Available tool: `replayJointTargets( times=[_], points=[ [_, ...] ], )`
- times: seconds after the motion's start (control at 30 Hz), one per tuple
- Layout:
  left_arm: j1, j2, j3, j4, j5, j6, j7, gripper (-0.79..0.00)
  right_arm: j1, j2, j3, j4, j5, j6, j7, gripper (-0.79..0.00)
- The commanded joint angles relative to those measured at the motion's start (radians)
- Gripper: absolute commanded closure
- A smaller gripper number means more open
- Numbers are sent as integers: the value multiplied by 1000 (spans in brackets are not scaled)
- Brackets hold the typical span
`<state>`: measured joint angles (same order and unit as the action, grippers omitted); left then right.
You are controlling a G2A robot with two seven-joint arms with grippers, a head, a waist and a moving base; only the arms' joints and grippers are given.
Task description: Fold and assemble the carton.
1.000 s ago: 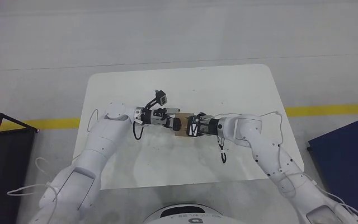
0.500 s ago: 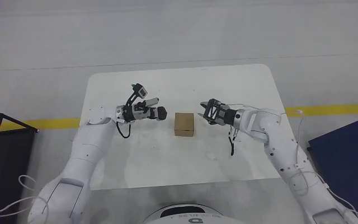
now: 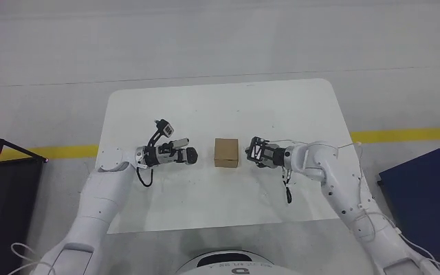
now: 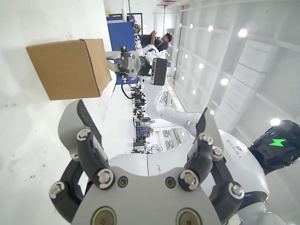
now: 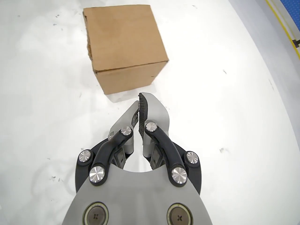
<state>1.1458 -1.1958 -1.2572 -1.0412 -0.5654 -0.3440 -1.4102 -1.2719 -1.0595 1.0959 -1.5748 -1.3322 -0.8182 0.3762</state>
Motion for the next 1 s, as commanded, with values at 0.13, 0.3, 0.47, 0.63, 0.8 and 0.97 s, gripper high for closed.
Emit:
replayJointTargets(
  times=[0.13,0.3,0.47,0.63,0.8,0.97],
  points=[
    [4,0,19,-4,7,3,17,-785,57,-21,-84,41,13,12,-25,0],
    [0,0,31,2,7,4,20,-785,84,-27,-100,69,7,26,-39,0],
    [5,7,21,16,17,1,27,-785,70,-19,-75,74,2,31,-35,0],
    [8,11,20,1,23,2,42,-785,81,-27,-111,51,-4,44,-24,0],
    [-6,16,19,1,65,-8,73,-785,105,-35,-132,65,-4,60,-27,0],
    [-28,19,47,10,162,5,104,-785,92,-26,-100,62,-15,71,-15,0]
  ],
)
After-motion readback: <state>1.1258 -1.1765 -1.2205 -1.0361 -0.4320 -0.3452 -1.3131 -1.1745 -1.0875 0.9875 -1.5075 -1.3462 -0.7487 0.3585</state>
